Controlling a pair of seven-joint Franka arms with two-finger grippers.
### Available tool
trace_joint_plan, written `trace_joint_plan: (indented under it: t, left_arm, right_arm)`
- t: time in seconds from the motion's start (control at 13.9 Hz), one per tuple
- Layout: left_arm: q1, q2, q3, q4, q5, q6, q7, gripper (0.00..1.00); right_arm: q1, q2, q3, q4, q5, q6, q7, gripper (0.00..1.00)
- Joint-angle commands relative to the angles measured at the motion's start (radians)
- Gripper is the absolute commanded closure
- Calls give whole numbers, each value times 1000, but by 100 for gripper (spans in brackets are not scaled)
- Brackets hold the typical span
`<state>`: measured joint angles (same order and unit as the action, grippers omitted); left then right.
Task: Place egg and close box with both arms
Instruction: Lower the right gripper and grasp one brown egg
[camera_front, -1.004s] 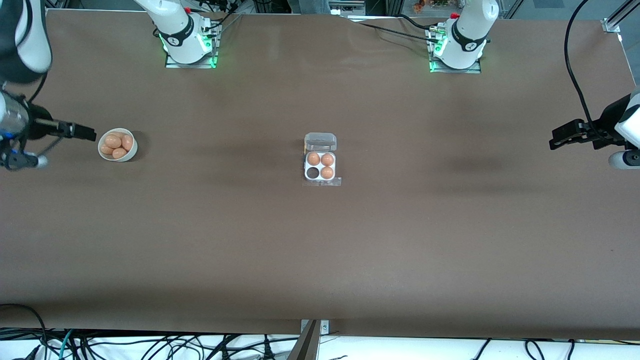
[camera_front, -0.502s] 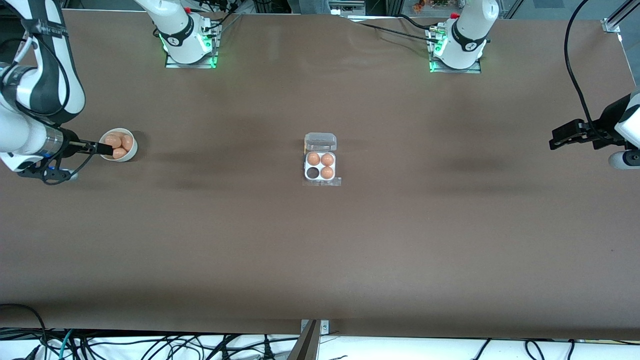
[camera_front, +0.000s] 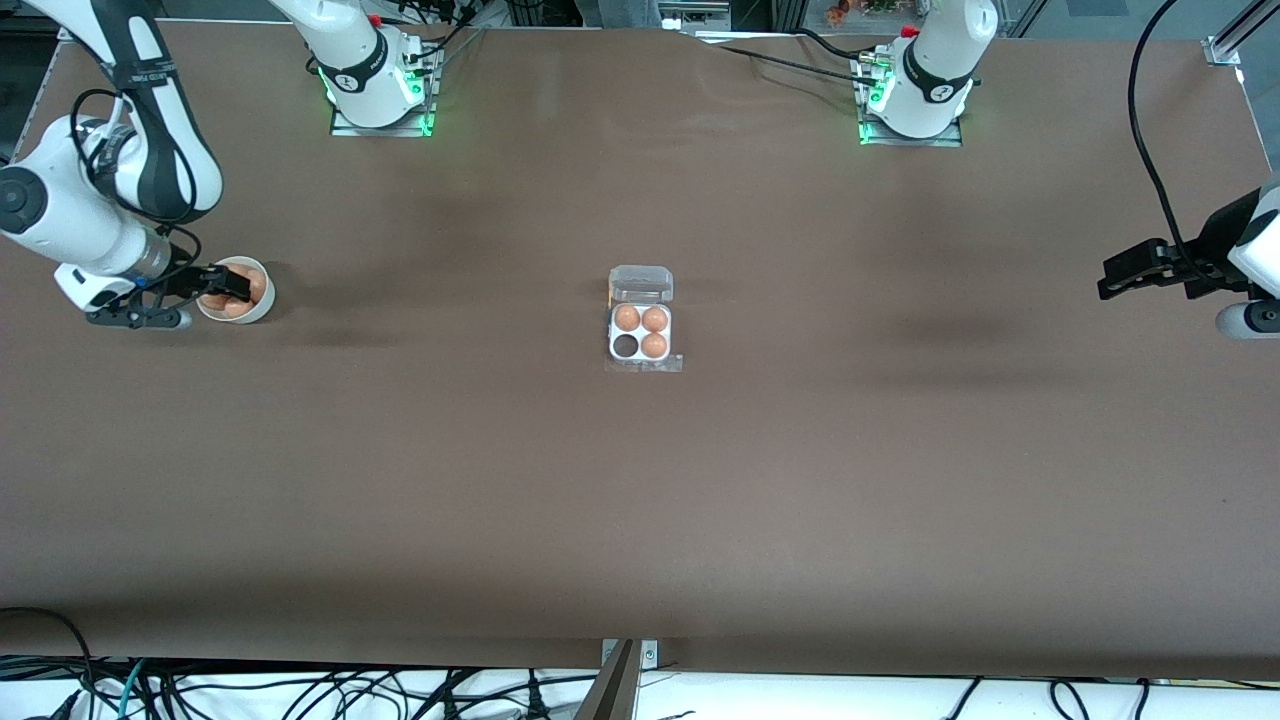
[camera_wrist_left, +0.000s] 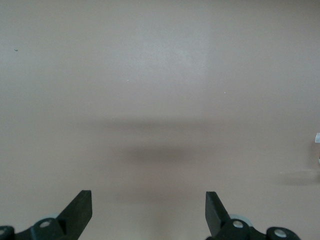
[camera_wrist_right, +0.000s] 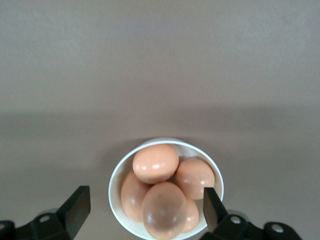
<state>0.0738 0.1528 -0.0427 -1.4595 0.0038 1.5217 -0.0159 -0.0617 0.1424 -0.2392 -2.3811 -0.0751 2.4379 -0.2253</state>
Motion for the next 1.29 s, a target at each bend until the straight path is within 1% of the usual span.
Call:
trace_joint_plan:
  t: [0.0, 0.57, 0.65, 0.72, 0.86, 0.93, 1.0, 1.22]
  left_arm:
    - [-2, 4, -2, 14, 16, -17, 16, 0]
    - [-2, 4, -2, 16, 18, -17, 16, 0]
    - [-2, 4, -3, 16, 18, -17, 16, 0]
    - [-2, 4, -2, 16, 18, -17, 16, 0]
    - [-3, 4, -3, 18, 19, -17, 14, 0]
    - [-3, 4, -3, 16, 19, -17, 14, 0]
    - [-5, 4, -3, 16, 21, -17, 14, 0]
    - [-5, 4, -5, 14, 19, -17, 14, 0]
  right_arm:
    - [0, -56, -37, -58, -11, 27, -45, 0]
    - [0, -11, -38, -59, -11, 38, -78, 1]
    - [0, -9, -38, -59, -11, 36, -78, 4]
    - [0, -7, -38, -59, -11, 36, -78, 11]
    - [0, -4, -37, -58, -11, 36, -78, 23]
    - [0, -1, -37, -58, -11, 35, -75, 26]
    - [0, 0, -37, -58, -9, 33, -75, 31]
    - [0, 2, -37, -58, -9, 30, -74, 39]
